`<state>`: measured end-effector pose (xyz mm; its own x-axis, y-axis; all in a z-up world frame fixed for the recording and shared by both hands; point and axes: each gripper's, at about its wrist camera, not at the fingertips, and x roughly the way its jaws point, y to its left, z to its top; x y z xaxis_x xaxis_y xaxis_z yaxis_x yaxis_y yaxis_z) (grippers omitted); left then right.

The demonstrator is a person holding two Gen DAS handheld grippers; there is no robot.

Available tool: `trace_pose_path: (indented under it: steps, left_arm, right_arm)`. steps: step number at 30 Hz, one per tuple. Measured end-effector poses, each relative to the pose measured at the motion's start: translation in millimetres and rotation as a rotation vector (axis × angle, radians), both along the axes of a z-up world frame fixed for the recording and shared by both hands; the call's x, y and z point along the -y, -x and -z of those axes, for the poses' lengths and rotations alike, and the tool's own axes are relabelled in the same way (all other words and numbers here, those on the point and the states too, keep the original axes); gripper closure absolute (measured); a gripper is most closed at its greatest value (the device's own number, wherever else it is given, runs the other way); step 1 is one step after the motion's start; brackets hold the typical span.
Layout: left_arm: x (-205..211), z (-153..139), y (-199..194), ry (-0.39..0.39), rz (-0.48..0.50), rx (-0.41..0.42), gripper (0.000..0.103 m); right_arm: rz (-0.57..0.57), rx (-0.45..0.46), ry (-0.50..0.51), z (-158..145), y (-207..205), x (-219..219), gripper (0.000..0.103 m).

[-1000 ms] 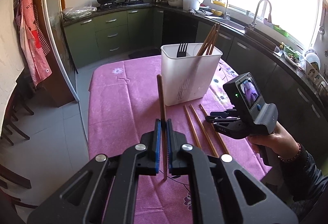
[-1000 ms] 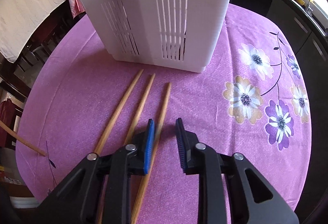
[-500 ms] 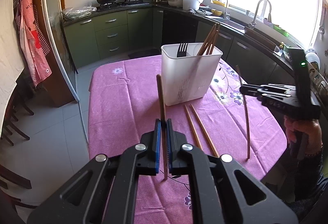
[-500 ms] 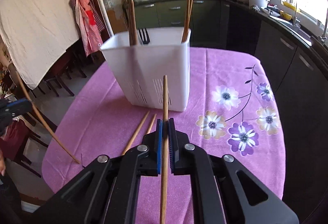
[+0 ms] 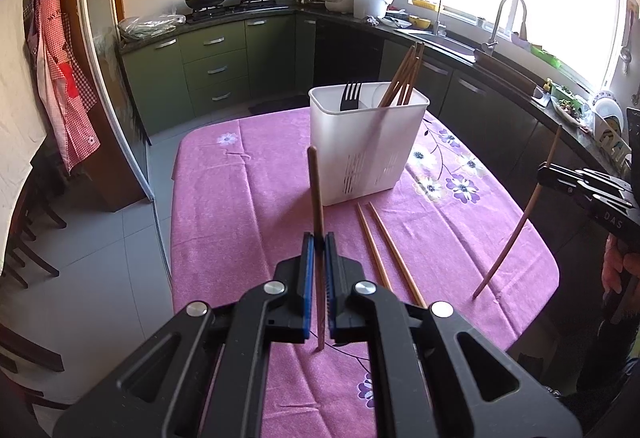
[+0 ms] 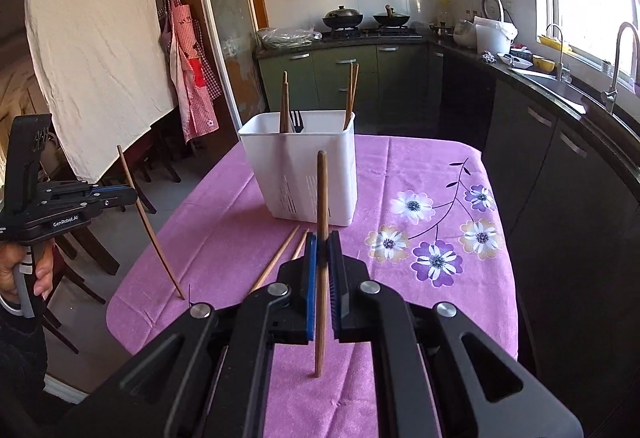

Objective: Organize utensils
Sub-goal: 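Lower the chopstick into the holder and open the left tool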

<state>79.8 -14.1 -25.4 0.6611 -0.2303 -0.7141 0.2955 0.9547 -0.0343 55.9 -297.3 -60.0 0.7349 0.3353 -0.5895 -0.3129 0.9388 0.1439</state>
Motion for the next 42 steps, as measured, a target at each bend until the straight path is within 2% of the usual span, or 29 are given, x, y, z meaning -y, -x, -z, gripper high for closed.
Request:
trace_pose_path:
  steps: [11, 14, 21, 27, 32, 37, 42]
  left_arm:
    - [0.8, -15.8, 0.2, 0.03, 0.018, 0.023, 0.098]
    - [2.1, -33.5, -3.7, 0.041, 0.036, 0.045, 0.098]
    - [13.7, -94.2, -33.1, 0.072, 0.092, 0.079, 0.098]
    - [27.5, -146.5, -64.4, 0.072, 0.087, 0.153, 0.098]
    - [41.6, -171.1, -93.5, 0.064, 0.077, 0.183, 0.098]
    - [55.8, -170.5, -129.9, 0.046, 0.062, 0.172, 0.098]
    - [66.2, -139.8, -155.4, 0.035, 0.063, 0.114, 0.098]
  right_arm:
    - [0.007, 0.0, -0.014, 3.2, 0.0, 6.2, 0.097]
    - [0.008, 0.0, -0.014, 3.5, -1.7, 6.3, 0.097]
    - [0.009, 0.001, -0.021, 4.3, -2.8, 7.6, 0.097]
    - [0.011, -0.001, -0.026, 5.0, -3.0, 9.6, 0.097]
    - [0.017, -0.003, -0.037, 6.4, -3.6, 12.4, 0.096]
    - [0.011, -0.002, -0.046, 7.2, -2.6, 12.0, 0.096]
    - [0.009, -0.002, -0.049, 6.9, -1.6, 13.0, 0.096]
